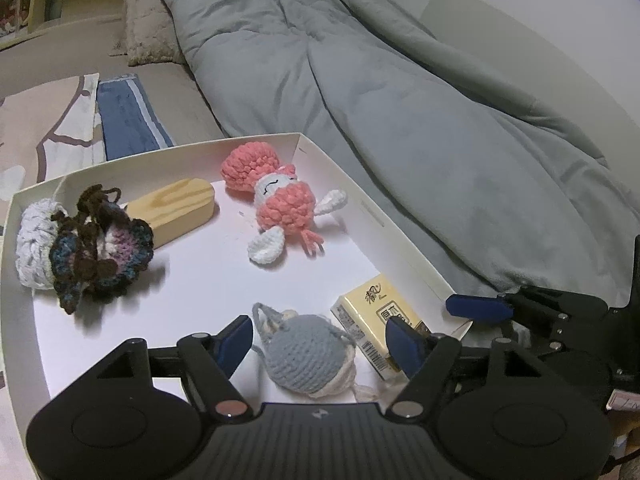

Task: Organize objects
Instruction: 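Lower the mouse and tissue pack into the box and open both tools, then withdraw both tools from the box toward the blue floral pouch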

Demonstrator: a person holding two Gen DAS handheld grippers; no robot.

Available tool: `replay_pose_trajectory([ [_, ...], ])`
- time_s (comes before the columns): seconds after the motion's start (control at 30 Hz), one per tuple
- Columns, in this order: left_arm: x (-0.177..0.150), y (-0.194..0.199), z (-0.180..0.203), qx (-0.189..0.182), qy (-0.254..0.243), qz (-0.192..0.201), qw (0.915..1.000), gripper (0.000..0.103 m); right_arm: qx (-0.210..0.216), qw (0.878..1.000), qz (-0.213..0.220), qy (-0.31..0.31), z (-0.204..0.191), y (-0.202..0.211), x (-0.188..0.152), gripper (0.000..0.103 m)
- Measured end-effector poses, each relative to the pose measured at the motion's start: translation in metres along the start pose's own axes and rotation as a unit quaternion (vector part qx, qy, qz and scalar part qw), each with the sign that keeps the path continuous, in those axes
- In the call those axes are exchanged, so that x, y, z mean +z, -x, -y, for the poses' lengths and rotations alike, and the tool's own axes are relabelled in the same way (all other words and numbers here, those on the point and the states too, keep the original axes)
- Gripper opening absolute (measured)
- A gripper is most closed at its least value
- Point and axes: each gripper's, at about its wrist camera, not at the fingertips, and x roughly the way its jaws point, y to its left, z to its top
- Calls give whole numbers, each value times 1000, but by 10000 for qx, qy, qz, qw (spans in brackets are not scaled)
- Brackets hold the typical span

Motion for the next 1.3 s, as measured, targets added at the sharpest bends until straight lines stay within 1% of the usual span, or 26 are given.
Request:
replay_pose_trajectory([
  [0.37, 1, 29, -7, 308, -32, 78, 9995, 74, -117, 9994, 201, -266, 1, 25, 7, 74],
  [0.6, 1, 54, -8, 446, -87, 168, 9988, 74, -129, 9990, 316, -286, -7, 45, 13, 74],
  [0.73, -1, 66, -7, 518, -145, 192, 9984, 74, -118, 9989, 386, -228, -14, 57, 16, 77],
  [1.0, -7, 91, -7, 672, -167, 302, 9971, 85, -192, 9985, 468, -215, -23, 80, 16, 83],
  [1.17, -12, 104, -7, 844, -192, 394, 9955, 97, -231, 9980, 531, -240, -26, 90, 12, 88],
  [1.23, -14, 108, -7, 891, -213, 405, 9950, 99, -257, 9978, 550, -271, -27, 95, 11, 91],
  [1.3, -16, 112, -7, 942, -230, 435, 9943, 101, -257, 9976, 565, -307, -27, 99, 9, 93],
])
